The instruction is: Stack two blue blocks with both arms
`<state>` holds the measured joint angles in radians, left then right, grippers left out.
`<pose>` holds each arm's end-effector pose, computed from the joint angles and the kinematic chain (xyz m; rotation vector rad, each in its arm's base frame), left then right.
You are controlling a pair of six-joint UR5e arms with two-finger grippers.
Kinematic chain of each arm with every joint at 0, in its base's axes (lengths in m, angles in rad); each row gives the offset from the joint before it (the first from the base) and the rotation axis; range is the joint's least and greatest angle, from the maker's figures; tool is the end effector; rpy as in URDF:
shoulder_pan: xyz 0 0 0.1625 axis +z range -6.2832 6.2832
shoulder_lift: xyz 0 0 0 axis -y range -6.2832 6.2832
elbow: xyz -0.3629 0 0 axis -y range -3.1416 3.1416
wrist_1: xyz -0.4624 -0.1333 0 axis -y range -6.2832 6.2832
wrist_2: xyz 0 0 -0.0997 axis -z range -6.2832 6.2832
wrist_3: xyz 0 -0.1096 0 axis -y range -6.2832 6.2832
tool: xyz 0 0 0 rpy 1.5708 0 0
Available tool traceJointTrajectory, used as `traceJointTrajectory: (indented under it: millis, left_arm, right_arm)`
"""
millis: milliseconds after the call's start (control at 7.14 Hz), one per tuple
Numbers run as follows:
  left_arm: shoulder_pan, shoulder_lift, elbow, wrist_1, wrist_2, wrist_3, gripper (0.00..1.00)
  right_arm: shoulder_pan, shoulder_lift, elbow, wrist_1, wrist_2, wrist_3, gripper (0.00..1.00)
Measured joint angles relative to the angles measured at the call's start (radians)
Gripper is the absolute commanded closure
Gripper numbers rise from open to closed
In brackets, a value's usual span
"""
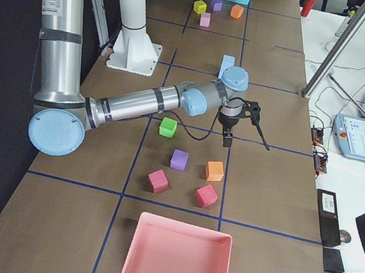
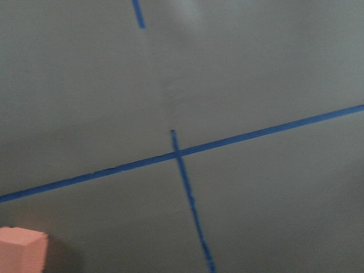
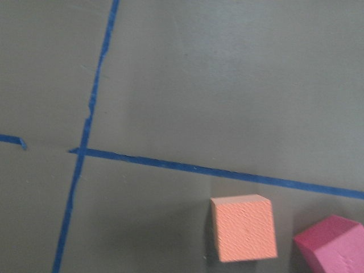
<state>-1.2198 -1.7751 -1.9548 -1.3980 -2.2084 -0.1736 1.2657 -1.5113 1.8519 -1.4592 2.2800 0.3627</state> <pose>0.1373 -0.5728 0.3016 0.2254 0.7131 0.3015 -0.1162 -0.5751 0.4015 0.1805 -0.7998 -0.1060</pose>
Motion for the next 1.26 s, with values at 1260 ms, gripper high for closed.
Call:
traceJointTrajectory:
  millis: [1260]
  left_arm:
    - [-0.312, 0.123, 0.313, -0.033, -0.131, 0.435, 0.00]
  right_arm:
    - [0.154, -0.118, -0.020, -0.148, 0.050, -0.323, 0.00]
